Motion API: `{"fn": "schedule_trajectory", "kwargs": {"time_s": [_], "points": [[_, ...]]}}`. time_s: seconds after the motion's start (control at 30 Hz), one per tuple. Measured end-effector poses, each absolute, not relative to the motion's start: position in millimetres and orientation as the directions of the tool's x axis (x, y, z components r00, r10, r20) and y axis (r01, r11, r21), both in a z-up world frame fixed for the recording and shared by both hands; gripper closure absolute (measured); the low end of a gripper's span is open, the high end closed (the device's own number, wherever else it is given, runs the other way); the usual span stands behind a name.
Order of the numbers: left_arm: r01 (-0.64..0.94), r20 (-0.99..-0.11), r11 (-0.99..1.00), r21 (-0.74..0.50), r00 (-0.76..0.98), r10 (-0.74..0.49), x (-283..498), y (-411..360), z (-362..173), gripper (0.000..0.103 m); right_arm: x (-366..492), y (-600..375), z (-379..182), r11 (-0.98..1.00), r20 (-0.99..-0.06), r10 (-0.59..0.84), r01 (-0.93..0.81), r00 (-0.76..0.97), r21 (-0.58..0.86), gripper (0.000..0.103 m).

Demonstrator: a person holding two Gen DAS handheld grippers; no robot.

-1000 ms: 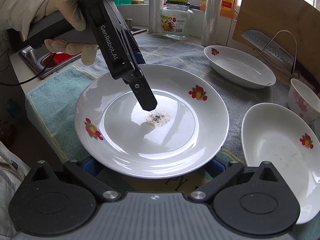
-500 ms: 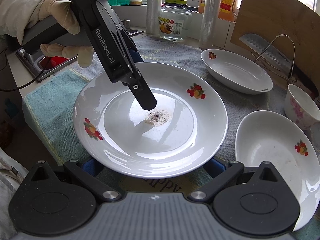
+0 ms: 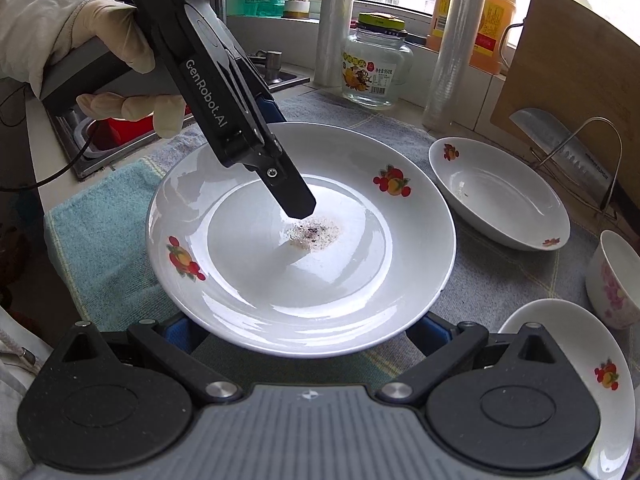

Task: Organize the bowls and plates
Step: 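Lower the stained plate onto the towel beside the sink with the left gripper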

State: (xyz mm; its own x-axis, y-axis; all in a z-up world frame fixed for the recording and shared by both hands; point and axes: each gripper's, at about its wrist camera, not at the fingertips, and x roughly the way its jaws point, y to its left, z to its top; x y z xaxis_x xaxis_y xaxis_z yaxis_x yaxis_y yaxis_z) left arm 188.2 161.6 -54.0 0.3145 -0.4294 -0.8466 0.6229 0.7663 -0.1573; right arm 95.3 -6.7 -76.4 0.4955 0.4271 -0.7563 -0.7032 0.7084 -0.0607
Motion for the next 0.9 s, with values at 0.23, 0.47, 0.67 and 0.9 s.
{"fn": "schedule_trajectory", "kwargs": {"time_s": [0.23, 0.47, 0.67, 0.9], "points": [[0.585, -0.839, 0.798, -0.143, 0.357, -0.411, 196.0, 195.6, -52.9, 0.021, 119.4, 23.6, -78.8, 0.674, -0.756, 0.448, -0.736, 0.478, -0.066, 0.000], [0.564, -0.836, 0.815, -0.137, 0.375, -0.400, 207.4, 224.5, -54.3, 0.021, 134.0, 53.0, -82.6, 0.651, -0.755, 0.463, -0.756, 0.464, -0.066, 0.000], [0.553, -0.834, 0.821, -0.141, 0.381, -0.400, 218.3, 242.9, -58.1, 0.021, 148.9, 70.5, -87.7, 0.651, -0.763, 0.462, -0.757, 0.452, -0.055, 0.000], [0.544, -0.828, 0.825, -0.150, 0.386, -0.406, 226.6, 259.4, -65.9, 0.021, 159.9, 84.1, -94.5, 0.653, -0.775, 0.445, -0.755, 0.449, -0.062, 0.000]]}}
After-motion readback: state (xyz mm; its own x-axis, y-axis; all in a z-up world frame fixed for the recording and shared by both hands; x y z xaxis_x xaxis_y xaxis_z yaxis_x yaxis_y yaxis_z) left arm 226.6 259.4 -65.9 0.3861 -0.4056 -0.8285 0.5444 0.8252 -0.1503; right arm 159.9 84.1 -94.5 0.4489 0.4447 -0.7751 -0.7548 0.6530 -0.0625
